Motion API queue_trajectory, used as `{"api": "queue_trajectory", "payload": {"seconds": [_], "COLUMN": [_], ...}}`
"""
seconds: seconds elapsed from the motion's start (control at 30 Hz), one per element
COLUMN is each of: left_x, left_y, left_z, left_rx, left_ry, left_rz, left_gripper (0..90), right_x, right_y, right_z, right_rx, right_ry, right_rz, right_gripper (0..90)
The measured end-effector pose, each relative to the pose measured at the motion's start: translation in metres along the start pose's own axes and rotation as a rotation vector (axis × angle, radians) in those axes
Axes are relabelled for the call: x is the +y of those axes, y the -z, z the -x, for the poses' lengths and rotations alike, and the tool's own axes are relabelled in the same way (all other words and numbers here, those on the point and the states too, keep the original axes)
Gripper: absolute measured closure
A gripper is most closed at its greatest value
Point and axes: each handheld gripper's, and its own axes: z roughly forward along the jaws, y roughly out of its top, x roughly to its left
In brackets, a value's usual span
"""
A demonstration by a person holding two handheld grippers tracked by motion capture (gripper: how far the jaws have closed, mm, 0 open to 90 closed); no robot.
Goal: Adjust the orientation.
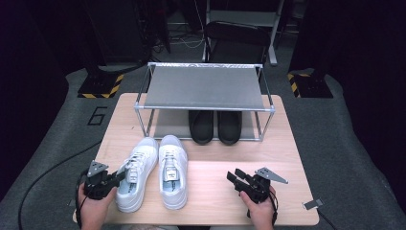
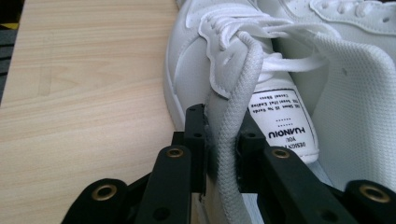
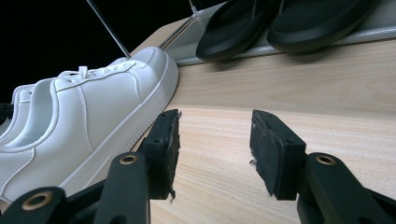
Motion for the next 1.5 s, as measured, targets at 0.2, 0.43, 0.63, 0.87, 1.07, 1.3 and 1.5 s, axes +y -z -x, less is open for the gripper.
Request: {"api": "queue_trajectory", "payload": {"seconds": [0.2,0.43,0.63,0.87,1.07,1.3,1.5], "left_x": [-0.0034,-0.0006,-0.0042,-0.0054,-0.0052,-0.0051,-0.0050], "left_y": [-0.0013,-0.0028,-0.0052,-0.0068,-0.0081,-0.0081,-0.0065], "left_z": [-0.0037,-0.0024,-0.0049,-0.0046,-0.0033,-0.0016,-0.0013], "left_rx": [-0.015,-0.029,-0.035,-0.031,-0.010,0.014,0.018], "left_ry": [0.035,-0.021,-0.003,-0.005,0.012,0.016,0.016], "left_rz": [-0.002,-0.073,-0.083,-0.109,-0.105,-0.108,-0.117], "left_gripper": [69.3,68.2,68.3,69.6,71.7,76.8,78.5], "right_x": [-0.0015,-0.0015,-0.0017,-0.0026,-0.0026,-0.0038,-0.0043], "right_y": [-0.0005,-0.0007,0.0000,-0.0011,-0.0022,-0.0048,-0.0053], "right_z": [-0.0004,0.0038,0.0035,0.0033,0.0044,0.0053,0.0065], "right_rx": [0.002,0.009,0.004,0.005,0.010,0.015,0.013], "right_ry": [-0.019,-0.025,-0.038,-0.041,-0.049,-0.057,-0.072], "right_rz": [-0.012,0.004,-0.009,-0.017,-0.016,-0.018,-0.019], "right_gripper": [52.3,52.2,52.2,52.2,52.2,52.2,52.3]}}
